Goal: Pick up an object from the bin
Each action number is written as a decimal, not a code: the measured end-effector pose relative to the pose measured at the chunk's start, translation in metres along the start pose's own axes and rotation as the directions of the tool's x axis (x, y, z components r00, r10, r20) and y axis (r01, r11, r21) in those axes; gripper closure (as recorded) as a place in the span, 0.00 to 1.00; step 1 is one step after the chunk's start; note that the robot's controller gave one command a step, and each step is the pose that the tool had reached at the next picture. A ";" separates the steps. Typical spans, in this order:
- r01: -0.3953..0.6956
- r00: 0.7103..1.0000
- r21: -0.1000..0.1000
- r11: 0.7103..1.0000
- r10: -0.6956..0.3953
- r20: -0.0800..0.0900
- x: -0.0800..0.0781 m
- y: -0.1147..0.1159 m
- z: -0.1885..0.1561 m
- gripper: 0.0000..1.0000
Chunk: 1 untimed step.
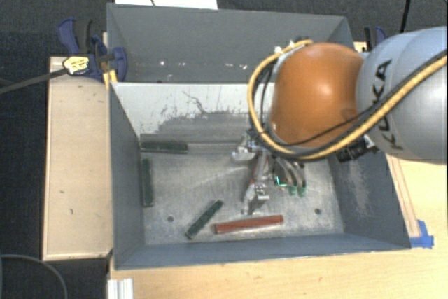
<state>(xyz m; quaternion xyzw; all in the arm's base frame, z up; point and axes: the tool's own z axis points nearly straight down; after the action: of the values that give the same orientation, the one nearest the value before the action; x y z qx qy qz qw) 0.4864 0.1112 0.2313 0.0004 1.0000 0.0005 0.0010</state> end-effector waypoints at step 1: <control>0.054 0.999 -0.001 0.999 -0.054 0.006 -0.004 -0.003 0.061 0.00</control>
Offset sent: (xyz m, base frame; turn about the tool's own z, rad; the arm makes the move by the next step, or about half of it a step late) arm 0.0174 -0.0037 -0.1613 -0.0756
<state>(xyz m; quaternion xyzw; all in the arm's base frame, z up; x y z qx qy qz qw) 0.4904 0.1082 0.1701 -0.0265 0.9996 0.0008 0.0040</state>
